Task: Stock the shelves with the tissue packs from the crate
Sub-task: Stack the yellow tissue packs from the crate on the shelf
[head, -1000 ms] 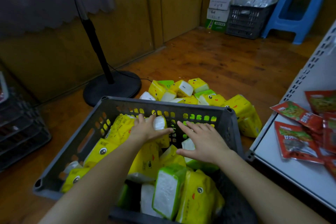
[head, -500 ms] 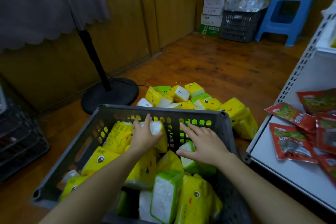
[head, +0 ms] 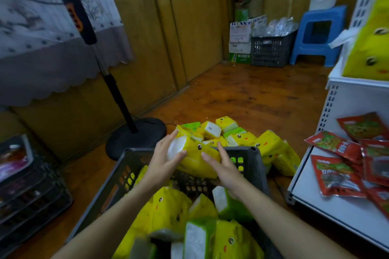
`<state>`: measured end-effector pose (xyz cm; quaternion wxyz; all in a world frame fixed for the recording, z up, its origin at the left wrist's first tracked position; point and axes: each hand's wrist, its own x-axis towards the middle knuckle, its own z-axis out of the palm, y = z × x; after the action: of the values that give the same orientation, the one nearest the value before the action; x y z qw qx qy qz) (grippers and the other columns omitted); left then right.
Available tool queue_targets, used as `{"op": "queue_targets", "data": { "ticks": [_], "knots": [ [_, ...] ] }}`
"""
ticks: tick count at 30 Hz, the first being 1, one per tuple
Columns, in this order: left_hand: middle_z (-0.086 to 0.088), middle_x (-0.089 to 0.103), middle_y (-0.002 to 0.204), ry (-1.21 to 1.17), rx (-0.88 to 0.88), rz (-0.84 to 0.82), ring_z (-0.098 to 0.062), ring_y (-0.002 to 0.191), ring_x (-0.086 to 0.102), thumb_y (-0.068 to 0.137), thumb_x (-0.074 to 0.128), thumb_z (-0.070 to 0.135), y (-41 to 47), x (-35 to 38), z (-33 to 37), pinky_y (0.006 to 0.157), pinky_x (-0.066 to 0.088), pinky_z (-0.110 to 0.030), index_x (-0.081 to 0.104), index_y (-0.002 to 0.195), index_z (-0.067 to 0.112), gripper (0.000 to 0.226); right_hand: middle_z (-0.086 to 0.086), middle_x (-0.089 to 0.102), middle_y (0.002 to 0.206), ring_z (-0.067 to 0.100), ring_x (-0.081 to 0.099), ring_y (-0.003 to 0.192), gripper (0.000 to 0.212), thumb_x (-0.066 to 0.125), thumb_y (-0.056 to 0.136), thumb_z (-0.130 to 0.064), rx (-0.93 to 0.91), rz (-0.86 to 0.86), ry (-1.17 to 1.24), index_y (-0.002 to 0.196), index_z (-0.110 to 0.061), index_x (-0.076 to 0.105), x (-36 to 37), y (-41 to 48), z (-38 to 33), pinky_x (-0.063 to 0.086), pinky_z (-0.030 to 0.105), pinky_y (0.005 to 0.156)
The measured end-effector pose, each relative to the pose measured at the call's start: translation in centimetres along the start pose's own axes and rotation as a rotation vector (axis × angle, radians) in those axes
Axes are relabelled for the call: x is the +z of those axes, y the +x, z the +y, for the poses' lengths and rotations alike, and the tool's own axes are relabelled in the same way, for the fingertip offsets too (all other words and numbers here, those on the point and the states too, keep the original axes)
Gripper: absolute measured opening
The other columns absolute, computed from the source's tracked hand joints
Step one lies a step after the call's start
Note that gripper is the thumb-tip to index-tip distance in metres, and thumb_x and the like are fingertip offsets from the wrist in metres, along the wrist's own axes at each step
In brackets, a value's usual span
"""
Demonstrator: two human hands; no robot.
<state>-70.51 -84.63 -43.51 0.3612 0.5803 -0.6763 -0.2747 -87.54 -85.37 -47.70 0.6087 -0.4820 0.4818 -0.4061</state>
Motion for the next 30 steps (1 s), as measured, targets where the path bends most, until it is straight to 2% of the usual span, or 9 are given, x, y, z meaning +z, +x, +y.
{"op": "queue_targets", "data": {
  "ticks": [4,8,10,16,19,22,26,28,30],
  "knots": [
    [0.026,0.004,0.146,0.001,0.108,-0.090,0.001,0.141,0.000,0.076,0.043,0.066,1.1,0.2,3.6,0.119,0.007,-0.038,0.013,0.125,0.062,0.057,-0.022,0.017,0.145,0.002,0.019,0.131,0.088,0.067,0.074,-0.051,-0.266,0.133,0.119,0.143,-0.047,0.013,-1.6,-0.9,-4.1,0.028,0.031,0.107],
    [0.020,-0.003,0.154,-0.203,0.158,-0.102,0.001,0.140,0.001,0.047,0.046,0.094,2.7,1.2,8.4,0.117,0.012,-0.033,0.012,0.122,0.067,0.087,-0.031,0.019,0.133,-0.005,0.019,0.128,0.072,0.061,0.087,-0.032,-0.530,0.294,-0.052,0.140,-0.044,0.015,-4.2,-2.4,-7.6,0.027,0.024,0.107],
    [0.017,-0.001,0.155,-0.289,0.215,-0.099,0.001,0.138,0.004,0.042,0.050,0.094,3.4,1.9,11.3,0.113,0.016,-0.027,0.014,0.121,0.066,0.091,-0.039,0.021,0.129,-0.007,0.022,0.130,0.066,0.063,0.086,-0.028,-0.637,0.378,-0.066,0.132,-0.048,0.020,-5.5,-3.1,-9.2,0.026,0.021,0.110],
    [0.009,0.011,0.157,-0.391,0.428,-0.190,-0.019,0.142,0.023,0.081,0.048,0.064,5.6,4.4,20.2,0.111,0.032,-0.050,0.018,0.112,0.078,0.046,-0.037,0.026,0.128,-0.013,0.026,0.126,0.061,0.062,0.086,-0.030,-0.853,0.599,-0.113,0.129,-0.053,0.025,-11.0,-7.1,-14.5,0.030,0.009,0.099],
    [0.019,0.035,0.137,-0.340,0.553,-0.228,-0.024,0.134,0.035,0.077,0.046,0.066,6.9,6.1,24.0,0.107,0.035,-0.053,0.015,0.109,0.084,0.049,-0.040,0.024,0.126,-0.021,0.024,0.121,0.061,0.062,0.085,-0.030,-0.942,0.744,-0.186,0.132,-0.047,0.025,-14.1,-9.8,-16.5,0.026,-0.003,0.093],
    [0.032,0.033,0.115,-0.291,0.660,-0.241,-0.006,0.126,0.037,0.085,0.043,0.061,8.1,8.3,27.9,0.107,0.036,-0.040,0.012,0.126,0.073,0.052,-0.031,0.028,0.130,-0.005,0.028,0.131,0.061,0.065,0.085,-0.033,-1.031,0.874,-0.264,0.132,-0.044,0.027,-17.3,-12.0,-18.3,0.031,0.016,0.106],
    [0.031,0.031,0.091,-0.233,0.734,-0.218,0.025,0.078,0.040,0.099,0.040,0.028,9.6,11.7,32.3,0.075,0.038,-0.006,0.011,0.148,0.030,0.058,-0.011,0.033,0.137,0.009,0.030,0.136,0.060,0.064,0.086,-0.027,-1.052,1.014,-0.318,0.133,-0.038,0.029,-21.5,-12.9,-20.1,0.034,0.036,0.110],
    [0.029,0.039,0.120,-0.253,0.726,-0.246,0.027,0.099,0.038,0.099,0.040,0.026,10.3,13.1,33.7,0.087,0.037,-0.005,0.010,0.150,0.026,0.059,-0.003,0.033,0.143,0.013,0.029,0.137,0.062,0.064,0.087,-0.022,-1.001,1.055,-0.366,0.138,-0.030,0.030,-23.0,-12.5,-20.9,0.031,0.036,0.112],
    [0.011,0.024,0.152,-0.331,0.675,-0.262,0.003,0.135,0.025,0.099,0.041,0.023,11.2,13.7,34.3,0.109,0.032,-0.023,0.010,0.150,0.025,0.060,0.003,0.031,0.147,0.015,0.026,0.139,0.063,0.063,0.086,-0.021,-0.949,1.067,-0.448,0.141,-0.024,0.032,-23.9,-11.8,-21.6,0.026,0.030,0.112]
  ]
}}
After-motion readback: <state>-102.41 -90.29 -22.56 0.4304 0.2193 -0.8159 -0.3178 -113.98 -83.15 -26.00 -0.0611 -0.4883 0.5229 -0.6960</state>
